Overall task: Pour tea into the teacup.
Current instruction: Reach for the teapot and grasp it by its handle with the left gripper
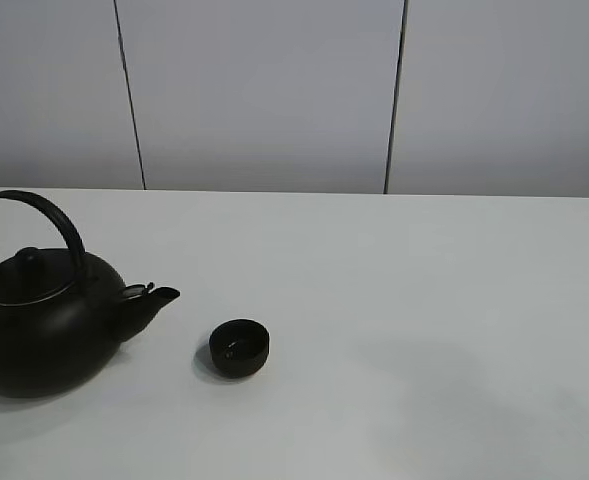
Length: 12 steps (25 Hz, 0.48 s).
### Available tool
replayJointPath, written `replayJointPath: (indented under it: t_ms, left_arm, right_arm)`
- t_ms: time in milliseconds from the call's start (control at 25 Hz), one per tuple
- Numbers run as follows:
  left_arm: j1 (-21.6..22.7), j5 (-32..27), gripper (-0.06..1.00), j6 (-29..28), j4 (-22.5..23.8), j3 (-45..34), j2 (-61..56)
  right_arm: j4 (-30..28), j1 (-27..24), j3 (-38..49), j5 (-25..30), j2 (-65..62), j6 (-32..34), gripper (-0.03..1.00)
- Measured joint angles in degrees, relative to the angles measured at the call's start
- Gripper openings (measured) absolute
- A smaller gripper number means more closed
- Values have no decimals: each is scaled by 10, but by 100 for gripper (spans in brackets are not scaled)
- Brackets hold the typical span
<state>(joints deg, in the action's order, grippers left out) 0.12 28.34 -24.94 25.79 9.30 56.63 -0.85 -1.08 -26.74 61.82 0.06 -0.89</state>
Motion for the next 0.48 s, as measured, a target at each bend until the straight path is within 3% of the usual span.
replayJointPath:
  t_ms: [200,360,480]
  left_arm:
    - [16,148,66,3,41,0,170]
    - [52,296,66,60,49,5,290]
    - [58,355,66,105,54,20,358]
  right_arm:
    - [0,0,0,0,0,0,54]
    - [0,0,0,1,0,0,54]
    - [0,0,0,1,0,0,54]
